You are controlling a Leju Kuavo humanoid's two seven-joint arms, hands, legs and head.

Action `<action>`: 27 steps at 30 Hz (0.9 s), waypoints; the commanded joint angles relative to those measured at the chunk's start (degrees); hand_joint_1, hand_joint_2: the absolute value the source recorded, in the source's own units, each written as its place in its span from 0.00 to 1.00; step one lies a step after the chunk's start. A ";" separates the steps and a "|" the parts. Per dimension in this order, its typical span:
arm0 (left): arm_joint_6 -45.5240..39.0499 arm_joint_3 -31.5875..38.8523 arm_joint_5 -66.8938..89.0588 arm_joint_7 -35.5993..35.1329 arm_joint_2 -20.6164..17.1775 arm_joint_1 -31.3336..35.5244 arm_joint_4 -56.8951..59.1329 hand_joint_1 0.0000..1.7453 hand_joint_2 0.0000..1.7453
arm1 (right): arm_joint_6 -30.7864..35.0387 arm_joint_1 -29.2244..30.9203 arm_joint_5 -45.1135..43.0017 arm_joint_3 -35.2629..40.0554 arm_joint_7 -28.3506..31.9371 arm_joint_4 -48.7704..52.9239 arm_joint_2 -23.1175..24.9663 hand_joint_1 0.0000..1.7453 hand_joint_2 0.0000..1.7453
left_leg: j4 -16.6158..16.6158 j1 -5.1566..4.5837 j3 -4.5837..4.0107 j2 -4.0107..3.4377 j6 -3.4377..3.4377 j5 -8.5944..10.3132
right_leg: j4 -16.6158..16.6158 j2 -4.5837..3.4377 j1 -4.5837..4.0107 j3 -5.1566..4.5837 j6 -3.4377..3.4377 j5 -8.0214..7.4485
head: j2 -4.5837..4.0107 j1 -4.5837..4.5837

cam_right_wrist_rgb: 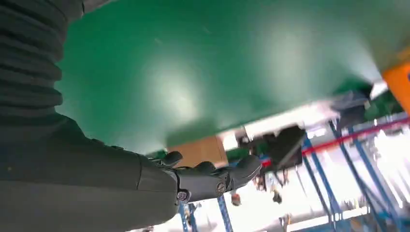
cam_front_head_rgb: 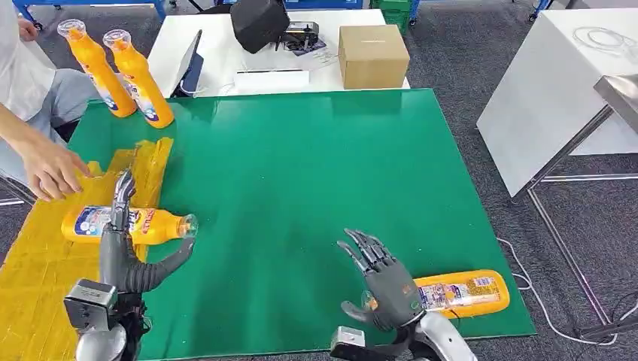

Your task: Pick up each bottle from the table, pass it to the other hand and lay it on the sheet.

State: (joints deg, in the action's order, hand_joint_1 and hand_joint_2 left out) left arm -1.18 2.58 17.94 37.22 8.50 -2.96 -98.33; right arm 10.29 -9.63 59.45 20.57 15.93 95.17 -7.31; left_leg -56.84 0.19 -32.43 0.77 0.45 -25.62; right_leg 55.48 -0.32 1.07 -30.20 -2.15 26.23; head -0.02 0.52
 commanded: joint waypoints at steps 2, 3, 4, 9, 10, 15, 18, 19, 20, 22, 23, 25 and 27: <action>-0.39 -2.99 -0.29 -0.30 -0.68 5.32 8.87 0.00 1.00 | -1.55 -8.31 -3.37 -2.35 0.25 6.59 -12.49 0.00 1.00 | 0.00 0.04 0.12 0.30 0.00 -0.02 | -0.10 0.40 -0.06 0.31 0.08 0.09 | 0.00 0.00; -0.39 -2.99 -0.29 -0.30 -0.68 5.32 8.87 0.00 1.00 | -1.55 -8.31 -3.37 -2.35 0.25 6.59 -12.49 0.00 1.00 | 0.00 0.03 0.09 0.19 0.00 -0.03 | -0.07 0.27 -0.05 0.24 0.07 0.07 | 0.00 -0.02; -0.39 -2.99 -0.29 -0.30 -0.68 5.32 8.87 0.00 1.00 | -1.55 -8.31 -3.37 -2.35 0.25 6.59 -12.49 0.00 1.00 | 0.02 0.01 0.08 0.09 -0.01 -0.02 | -0.05 0.15 -0.03 0.17 0.07 0.05 | 0.00 0.00; -0.55 -3.57 -0.46 -0.33 -0.89 5.15 8.59 0.00 1.00 | -1.38 -8.03 -3.09 -4.38 -1.28 5.04 -12.80 0.00 1.00 | 0.03 0.01 0.05 -0.04 -0.01 0.01 | -0.04 0.08 -0.04 0.09 0.05 0.01 | 0.00 0.00; -0.69 -3.73 -0.53 -0.37 -0.86 5.16 8.74 0.00 1.00 | -1.05 -7.91 -3.04 -5.43 -1.23 4.31 -12.84 0.00 1.00 | 0.03 0.02 0.10 -0.02 -0.02 0.00 | -0.05 0.14 -0.06 0.16 0.08 0.03 | 0.00 0.02; -1.46 -4.58 -0.67 -0.46 -1.15 5.07 9.77 0.00 1.00 | -2.16 -7.67 -3.17 -12.84 0.28 1.43 -11.57 0.00 1.00 | 0.05 0.06 0.18 -0.08 0.00 -0.03 | -0.13 0.10 -0.10 0.26 0.08 0.01 | 0.00 0.00; -1.78 -4.43 -0.69 -0.45 -1.26 5.01 10.28 0.00 1.00 | -2.00 -6.10 -1.46 -16.36 0.02 -1.79 -10.70 0.00 1.00 | 0.08 0.01 0.12 -0.09 0.00 0.02 | -0.10 0.07 -0.04 0.17 0.05 -0.01 | 0.00 0.00; -1.87 -4.27 -0.72 -0.47 -1.29 4.99 10.52 0.00 1.00 | -1.85 -5.60 -0.74 -17.21 0.07 -2.73 -10.35 0.00 1.00 | 0.09 0.06 0.19 -0.09 -0.02 0.00 | -0.16 0.09 -0.08 0.27 0.09 -0.01 | 0.00 0.00; -1.97 -3.94 -0.77 -0.49 -1.28 5.04 10.90 0.00 1.00 | -1.93 -5.03 -0.10 -18.04 0.29 -3.69 -9.96 0.00 1.00 | 0.09 0.05 0.18 -0.13 -0.02 0.00 | -0.15 0.05 -0.06 0.24 0.09 -0.02 | 0.00 0.00; -2.04 -3.31 -1.11 -0.43 -1.15 5.00 11.26 0.00 1.00 | -2.09 -4.72 1.27 -19.39 0.47 -4.43 -9.57 0.00 1.00 | 0.08 0.01 0.14 -0.14 -0.02 0.01 | -0.12 0.00 -0.01 0.19 0.07 -0.03 | 0.00 0.00; -2.02 -3.02 -1.28 -0.39 -1.11 4.92 11.30 0.00 1.00 | -2.09 -4.56 2.79 -19.98 -0.19 -4.76 -9.58 0.00 1.00 | 0.10 0.03 0.19 -0.17 -0.03 0.00 | -0.16 0.00 -0.05 0.25 0.10 -0.04 | 0.00 0.00; -1.86 -2.65 -1.50 -0.34 -1.17 4.84 11.36 0.00 1.00 | -2.10 -4.14 3.54 -20.87 -0.54 -5.41 -9.60 0.00 1.00 | 0.09 0.00 0.15 -0.15 -0.03 0.00 | -0.11 0.00 -0.01 0.20 0.08 -0.02 | 0.00 0.00; -1.86 -2.65 -1.50 -0.34 -1.17 4.84 11.36 0.00 1.00 | -2.10 -4.14 3.54 -20.87 -0.54 -5.41 -9.60 0.00 1.00 | 0.07 0.00 0.13 -0.15 -0.02 0.00 | -0.10 -0.01 -0.01 0.17 0.07 -0.02 | 0.00 0.00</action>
State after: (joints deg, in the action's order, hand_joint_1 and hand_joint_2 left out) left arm -3.04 -0.76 16.89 37.03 8.37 0.20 -91.43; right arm 8.68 -16.42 61.75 5.05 15.80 96.58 -19.06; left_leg -56.84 0.15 -32.42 0.65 0.46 -25.62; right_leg 55.49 -0.35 1.11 -30.16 -2.16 26.22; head -0.02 0.52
